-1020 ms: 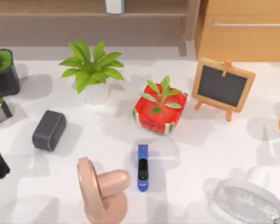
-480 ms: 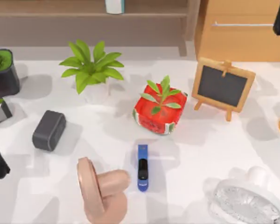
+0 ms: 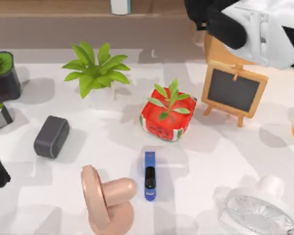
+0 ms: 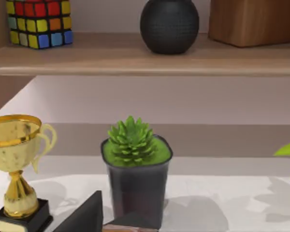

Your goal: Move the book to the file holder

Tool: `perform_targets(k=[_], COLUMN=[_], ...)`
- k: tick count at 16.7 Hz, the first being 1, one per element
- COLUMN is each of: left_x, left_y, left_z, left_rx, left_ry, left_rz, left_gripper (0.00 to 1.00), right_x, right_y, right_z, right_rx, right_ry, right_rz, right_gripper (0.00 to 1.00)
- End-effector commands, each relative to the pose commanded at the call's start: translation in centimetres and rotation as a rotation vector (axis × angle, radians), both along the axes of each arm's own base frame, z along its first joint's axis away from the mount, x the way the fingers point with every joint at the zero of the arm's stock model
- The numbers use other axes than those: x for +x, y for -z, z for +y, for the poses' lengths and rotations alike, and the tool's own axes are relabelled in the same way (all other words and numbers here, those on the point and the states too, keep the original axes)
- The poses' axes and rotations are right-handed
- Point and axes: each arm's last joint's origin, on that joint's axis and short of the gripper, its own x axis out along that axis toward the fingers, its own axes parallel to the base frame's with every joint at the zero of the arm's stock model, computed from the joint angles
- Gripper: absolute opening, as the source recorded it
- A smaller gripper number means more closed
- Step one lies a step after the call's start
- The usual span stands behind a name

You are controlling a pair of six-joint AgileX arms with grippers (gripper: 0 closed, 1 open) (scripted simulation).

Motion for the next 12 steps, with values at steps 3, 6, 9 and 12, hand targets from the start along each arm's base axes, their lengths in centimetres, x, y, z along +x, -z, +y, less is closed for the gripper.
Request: perform_targets(k=[3,6,9,12], left_x=[0.0,0.0,0.0,0.0], left_y=[0.0,0.0,0.0,0.0], left_z=[0.0,0.0,0.0,0.0], left_rx=[0.000,0.000,0.000,0.000], left_ry=[0.000,0.000,0.000,0.000], left_rz=[0.000,0.000,0.000,0.000], left_gripper=[1.00,1.00,1.00,1.00], right_x=[2.9,4.5,5.1,5.2], right_y=[4.4,8.6,11.1,11.6], right_z=[6.0,10.0,11.9,12.2], right_rx=[0.010,0.025,0.039,0.042], right_ry=[0.030,0.062,0.083,0.087], right_rz=[-0.013,-0.027,-0.040,-0.042], right_gripper=[1.00,1.00,1.00,1.00])
